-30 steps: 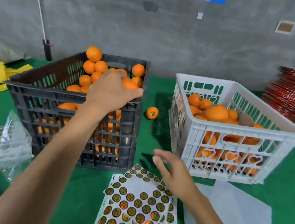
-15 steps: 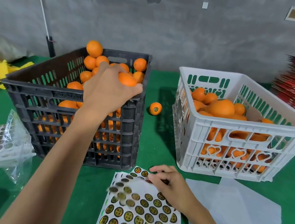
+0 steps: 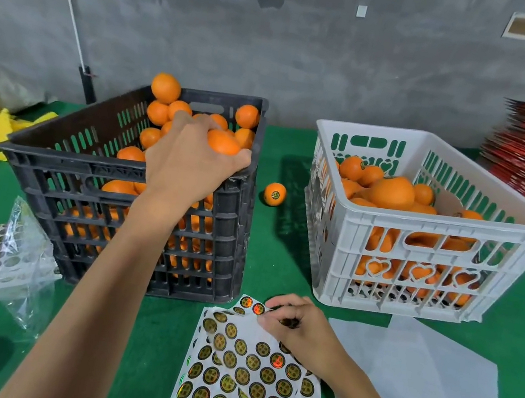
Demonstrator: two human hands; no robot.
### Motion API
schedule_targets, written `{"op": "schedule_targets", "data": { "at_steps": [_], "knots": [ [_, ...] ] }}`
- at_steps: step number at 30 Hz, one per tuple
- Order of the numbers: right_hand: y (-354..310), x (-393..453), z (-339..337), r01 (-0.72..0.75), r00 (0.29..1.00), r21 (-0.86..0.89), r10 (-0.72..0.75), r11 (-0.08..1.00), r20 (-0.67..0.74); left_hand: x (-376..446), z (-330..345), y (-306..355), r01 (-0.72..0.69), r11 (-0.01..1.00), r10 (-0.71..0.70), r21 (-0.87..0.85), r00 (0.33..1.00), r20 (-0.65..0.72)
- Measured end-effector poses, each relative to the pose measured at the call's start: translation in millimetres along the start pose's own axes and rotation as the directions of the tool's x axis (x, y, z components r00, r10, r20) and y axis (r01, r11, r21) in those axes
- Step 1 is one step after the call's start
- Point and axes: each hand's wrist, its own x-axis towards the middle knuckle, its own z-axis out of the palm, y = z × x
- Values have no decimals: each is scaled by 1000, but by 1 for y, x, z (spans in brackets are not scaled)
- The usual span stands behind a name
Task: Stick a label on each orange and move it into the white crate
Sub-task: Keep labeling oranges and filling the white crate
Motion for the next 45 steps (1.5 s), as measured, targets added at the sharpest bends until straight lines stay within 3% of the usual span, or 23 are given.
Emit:
{"op": "schedule_targets", "data": {
  "at_steps": [3, 14, 19, 22, 32, 38, 45],
  "knots": [
    [0, 2, 0, -28, 1000, 41, 28, 999, -5, 0, 1, 0, 10, 1000, -10, -1, 1000, -8],
    [-1, -1, 2, 81, 997, -205, -80, 975, 14, -1, 2, -1, 2, 1000, -3, -24, 999, -37],
    [-1, 0, 4, -9, 999, -32, 8, 999, -36, -2, 1, 0, 6, 1000, -7, -14, 999, -51],
    [1, 1, 6, -10, 998, -26, 8, 1000, -67, -3, 1, 0, 13, 1000, -14, -13, 998, -56],
    [-1, -1, -2, 126, 991, -319, -106, 939, 79, -4, 3, 0, 11, 1000, -12, -8, 996, -88],
    [-7, -3, -3, 137, 991, -324, -129, 936, 46, -5, 3, 1, 12, 1000, -13, -14, 995, -99],
    [-20, -2, -8, 168, 985, -539, -121, 825, 120, -6, 3, 1, 14, 1000, -16, -24, 994, -109]
  ]
}}
